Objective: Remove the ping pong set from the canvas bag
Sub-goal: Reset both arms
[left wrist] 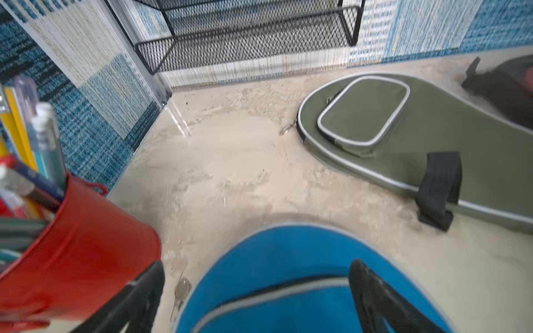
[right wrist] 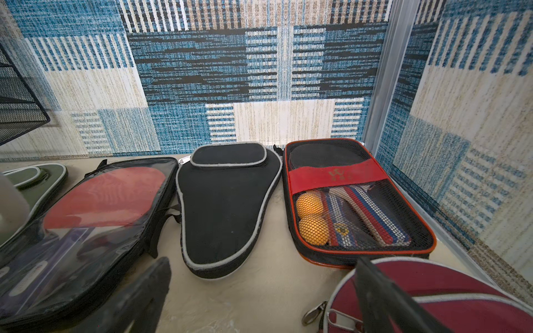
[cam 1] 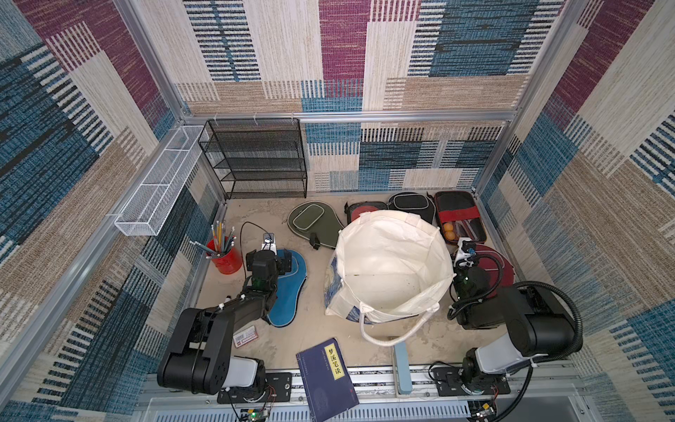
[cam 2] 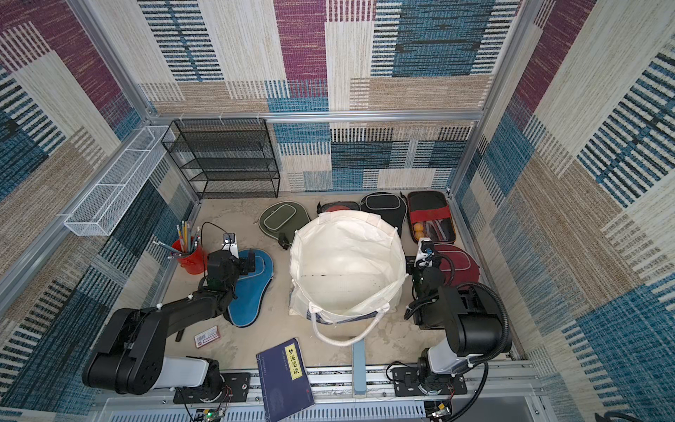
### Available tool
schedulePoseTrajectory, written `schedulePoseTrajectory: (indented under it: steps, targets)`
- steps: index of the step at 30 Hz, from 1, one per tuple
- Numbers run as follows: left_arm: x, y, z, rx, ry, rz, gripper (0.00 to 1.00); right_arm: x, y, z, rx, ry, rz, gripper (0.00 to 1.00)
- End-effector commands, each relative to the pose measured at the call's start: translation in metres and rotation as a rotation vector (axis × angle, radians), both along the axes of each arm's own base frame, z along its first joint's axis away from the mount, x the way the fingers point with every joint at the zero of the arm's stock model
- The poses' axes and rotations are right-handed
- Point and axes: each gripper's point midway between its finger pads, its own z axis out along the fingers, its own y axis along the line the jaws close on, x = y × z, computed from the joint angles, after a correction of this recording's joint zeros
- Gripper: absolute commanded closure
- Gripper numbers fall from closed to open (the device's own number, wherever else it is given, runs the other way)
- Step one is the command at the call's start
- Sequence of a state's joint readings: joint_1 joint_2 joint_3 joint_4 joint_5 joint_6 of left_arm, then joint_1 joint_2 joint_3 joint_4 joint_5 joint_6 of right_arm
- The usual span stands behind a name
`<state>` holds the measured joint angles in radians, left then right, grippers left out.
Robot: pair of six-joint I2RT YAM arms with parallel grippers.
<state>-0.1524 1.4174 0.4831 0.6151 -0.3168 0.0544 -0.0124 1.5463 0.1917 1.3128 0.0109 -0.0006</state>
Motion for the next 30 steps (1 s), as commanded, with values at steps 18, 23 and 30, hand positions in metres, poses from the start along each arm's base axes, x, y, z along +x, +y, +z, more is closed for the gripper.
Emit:
schedulePoseTrajectory:
  steps: [18, 23, 30]
  targets:
    - [0.004, 0.035, -0.025, -0.123, -0.025, 0.045, 0.0, 0.0, -0.001, 0.009, -0.007, -0.039, -0.009, 0.01]
    - [0.004, 0.036, -0.024, -0.117, -0.048, 0.043, 0.0, 0.0, -0.001, 0.01, -0.008, -0.041, -0.008, 0.01]
    - [0.004, 0.036, -0.024, -0.12, -0.044, 0.044, 0.0, 0.003, 0.01, 0.009, -0.03, -0.031, 0.06, 0.01]
